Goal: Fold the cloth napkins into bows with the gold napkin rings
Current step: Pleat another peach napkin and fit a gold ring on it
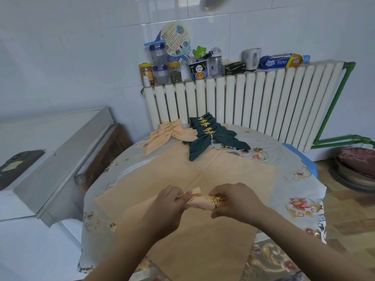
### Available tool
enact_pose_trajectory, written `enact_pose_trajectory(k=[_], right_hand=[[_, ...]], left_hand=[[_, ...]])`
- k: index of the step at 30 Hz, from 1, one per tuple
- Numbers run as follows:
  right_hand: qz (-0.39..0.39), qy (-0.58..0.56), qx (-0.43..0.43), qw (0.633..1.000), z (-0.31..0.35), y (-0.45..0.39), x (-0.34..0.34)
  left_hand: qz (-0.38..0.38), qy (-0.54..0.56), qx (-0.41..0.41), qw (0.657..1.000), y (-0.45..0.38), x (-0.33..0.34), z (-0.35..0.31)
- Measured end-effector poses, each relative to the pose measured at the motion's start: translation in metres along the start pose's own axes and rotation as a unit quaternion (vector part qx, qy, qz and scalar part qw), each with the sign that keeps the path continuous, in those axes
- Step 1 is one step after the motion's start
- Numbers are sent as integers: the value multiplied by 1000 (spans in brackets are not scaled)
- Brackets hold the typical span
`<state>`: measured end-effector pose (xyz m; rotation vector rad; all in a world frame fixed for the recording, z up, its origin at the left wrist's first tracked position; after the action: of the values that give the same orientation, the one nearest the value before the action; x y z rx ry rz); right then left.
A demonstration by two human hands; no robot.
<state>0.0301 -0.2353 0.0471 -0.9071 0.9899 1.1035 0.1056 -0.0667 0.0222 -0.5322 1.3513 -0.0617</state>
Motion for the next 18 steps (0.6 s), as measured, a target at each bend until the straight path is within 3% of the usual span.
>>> enact_pose_trajectory(k=[2, 4, 10, 18], right_hand=[[-26, 69, -11, 997, 5, -1, 5], [-28, 68, -4, 997, 9, -1, 8], [-5, -107, 50, 993, 16, -1, 17], [206, -258, 85, 940, -2, -3, 36]], left_hand=[[0, 4, -16, 1000, -1, 2, -1], [3, 15, -28, 999, -3, 3, -6], [-4, 94, -54, 994, -7, 6, -16], [11, 123, 47, 991, 5, 18, -23]])
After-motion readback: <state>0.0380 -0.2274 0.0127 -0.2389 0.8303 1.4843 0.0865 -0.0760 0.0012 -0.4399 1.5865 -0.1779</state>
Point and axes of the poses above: each hand's wrist, its own y-axis away from the middle knuckle, its own x-axis out of the palm, z = x × y, the point moved 5 cm from there along -y, towards the middle knuckle, and after that the axes turned 7 degrees about x, right-handed, at the moved point
